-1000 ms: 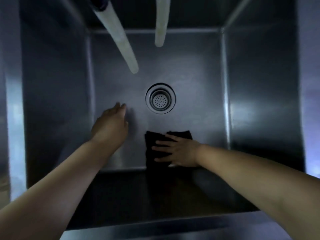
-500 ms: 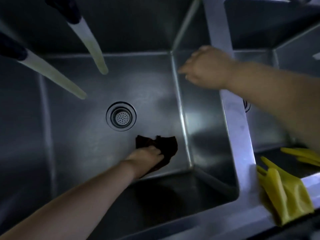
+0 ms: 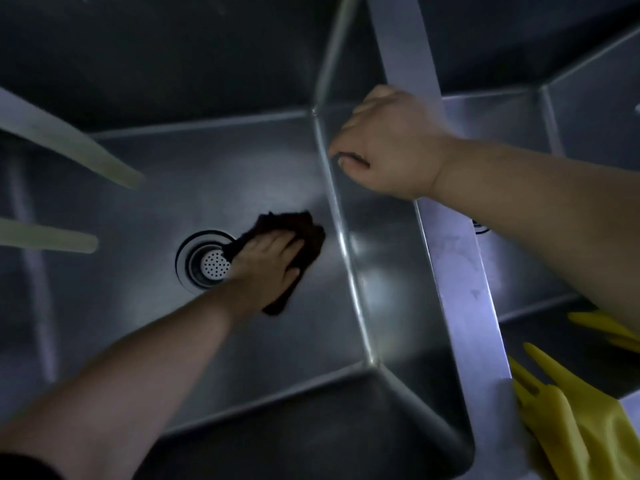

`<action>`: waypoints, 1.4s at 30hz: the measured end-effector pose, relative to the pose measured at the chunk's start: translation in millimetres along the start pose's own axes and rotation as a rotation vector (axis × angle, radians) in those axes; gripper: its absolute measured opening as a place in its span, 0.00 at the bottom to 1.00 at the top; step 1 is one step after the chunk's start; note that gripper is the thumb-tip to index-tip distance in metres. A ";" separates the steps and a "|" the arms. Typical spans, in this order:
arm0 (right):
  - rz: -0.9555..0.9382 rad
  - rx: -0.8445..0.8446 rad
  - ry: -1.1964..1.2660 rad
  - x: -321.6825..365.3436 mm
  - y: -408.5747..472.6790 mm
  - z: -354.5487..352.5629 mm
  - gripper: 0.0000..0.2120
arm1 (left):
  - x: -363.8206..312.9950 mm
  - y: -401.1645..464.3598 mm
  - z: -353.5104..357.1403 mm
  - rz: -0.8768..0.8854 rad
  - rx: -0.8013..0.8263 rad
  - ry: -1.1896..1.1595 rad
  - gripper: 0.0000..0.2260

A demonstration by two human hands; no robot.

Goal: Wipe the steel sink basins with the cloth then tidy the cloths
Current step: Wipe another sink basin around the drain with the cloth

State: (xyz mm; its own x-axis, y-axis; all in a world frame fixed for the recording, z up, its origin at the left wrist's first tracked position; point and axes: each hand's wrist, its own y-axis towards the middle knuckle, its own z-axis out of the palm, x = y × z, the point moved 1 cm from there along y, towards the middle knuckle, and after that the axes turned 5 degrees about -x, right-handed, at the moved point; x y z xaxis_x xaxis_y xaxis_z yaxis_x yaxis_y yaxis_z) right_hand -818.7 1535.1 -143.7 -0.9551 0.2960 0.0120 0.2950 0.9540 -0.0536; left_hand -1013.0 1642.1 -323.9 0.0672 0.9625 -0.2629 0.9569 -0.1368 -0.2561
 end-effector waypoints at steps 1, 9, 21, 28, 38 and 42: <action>0.000 -0.005 0.013 -1.3 0.0 1.4 0.20 | 1.7 15.8 -12.5 -0.036 -0.014 0.003 0.24; -0.069 -0.143 0.101 -8.4 -4.7 11.2 0.17 | 3.2 57.6 -5.3 -0.057 0.014 0.053 0.31; -0.075 -0.119 0.090 -9.9 -3.1 11.1 0.14 | -25.6 92.5 3.5 -0.108 -0.076 0.108 0.30; -0.061 -0.113 0.082 -8.3 -2.2 9.8 0.12 | -88.8 18.2 32.6 0.107 0.078 0.123 0.29; -0.011 -0.063 0.011 -4.9 -2.0 3.6 0.17 | -96.4 -45.0 69.6 0.768 0.181 0.091 0.24; 0.009 -0.054 0.005 -3.5 -3.0 2.5 0.17 | -99.0 -53.5 68.7 0.900 0.128 0.098 0.24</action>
State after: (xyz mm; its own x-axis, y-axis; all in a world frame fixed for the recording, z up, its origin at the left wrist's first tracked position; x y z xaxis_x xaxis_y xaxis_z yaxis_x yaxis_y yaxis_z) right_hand -816.3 1531.1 -146.1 -0.9523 0.3049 0.0163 0.3049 0.9524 -0.0001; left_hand -1090.3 1538.0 -348.2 0.8021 0.4948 -0.3344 0.4936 -0.8645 -0.0954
